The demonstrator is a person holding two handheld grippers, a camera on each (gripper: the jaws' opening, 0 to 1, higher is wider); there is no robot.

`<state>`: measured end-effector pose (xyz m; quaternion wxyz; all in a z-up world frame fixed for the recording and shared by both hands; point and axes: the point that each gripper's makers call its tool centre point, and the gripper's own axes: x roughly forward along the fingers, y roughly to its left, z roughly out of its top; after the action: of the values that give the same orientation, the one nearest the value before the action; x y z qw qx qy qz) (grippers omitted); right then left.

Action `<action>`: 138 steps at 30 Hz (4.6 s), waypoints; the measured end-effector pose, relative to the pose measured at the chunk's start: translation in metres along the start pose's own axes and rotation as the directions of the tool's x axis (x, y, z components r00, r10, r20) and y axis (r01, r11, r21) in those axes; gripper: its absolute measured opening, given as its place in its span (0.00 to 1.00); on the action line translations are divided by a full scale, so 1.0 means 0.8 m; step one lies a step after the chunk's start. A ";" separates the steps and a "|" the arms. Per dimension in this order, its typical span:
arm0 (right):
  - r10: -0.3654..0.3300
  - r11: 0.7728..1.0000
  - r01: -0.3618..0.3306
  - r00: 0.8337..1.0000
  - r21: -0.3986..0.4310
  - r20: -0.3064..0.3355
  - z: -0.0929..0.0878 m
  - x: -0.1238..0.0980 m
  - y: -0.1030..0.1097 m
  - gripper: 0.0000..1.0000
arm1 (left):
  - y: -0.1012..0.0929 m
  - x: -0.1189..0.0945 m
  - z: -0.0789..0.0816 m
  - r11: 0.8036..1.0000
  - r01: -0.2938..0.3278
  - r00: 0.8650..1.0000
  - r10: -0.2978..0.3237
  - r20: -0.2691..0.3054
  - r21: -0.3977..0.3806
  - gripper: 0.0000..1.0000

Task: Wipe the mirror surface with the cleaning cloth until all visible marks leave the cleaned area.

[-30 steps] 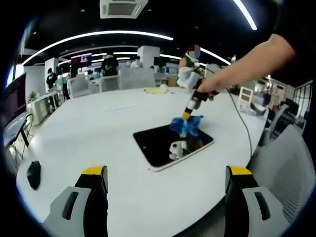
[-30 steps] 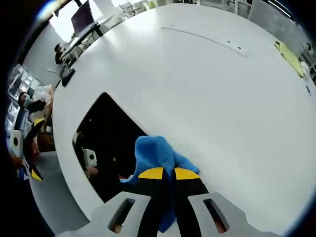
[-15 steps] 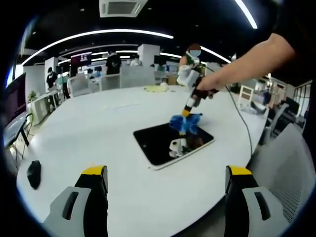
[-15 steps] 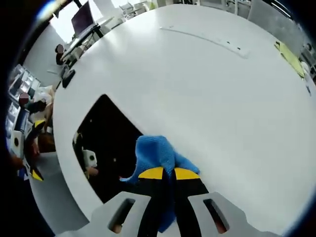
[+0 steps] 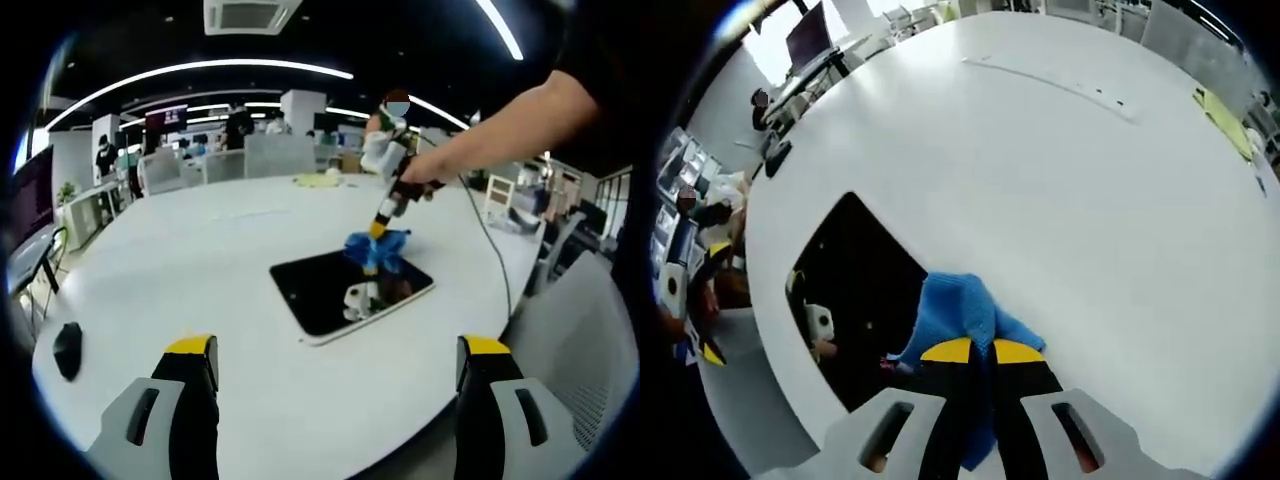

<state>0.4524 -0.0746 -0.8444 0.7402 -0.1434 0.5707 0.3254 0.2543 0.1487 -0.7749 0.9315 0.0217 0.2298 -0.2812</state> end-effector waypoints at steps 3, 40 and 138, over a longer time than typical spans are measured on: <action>-0.010 1.000 0.010 1.000 -0.009 -0.001 0.000 -0.004 -0.004 0.01 | -0.002 0.001 0.001 1.000 -0.001 1.000 0.001 0.003 -0.003 0.99; -0.089 0.995 0.092 0.992 -0.025 0.088 0.025 -0.084 -0.013 0.01 | -0.002 -0.002 0.014 1.000 -0.005 0.999 0.005 0.053 0.004 1.00; -0.239 0.965 0.261 0.877 0.004 0.416 -0.110 -0.106 -0.072 0.89 | -0.004 0.001 0.011 1.000 -0.003 0.999 0.003 0.035 0.017 1.00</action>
<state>0.4122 -0.1959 -0.8009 0.8758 -0.1630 0.3693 0.2647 0.2565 0.1443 -0.7671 0.9355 0.0251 0.2112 -0.2821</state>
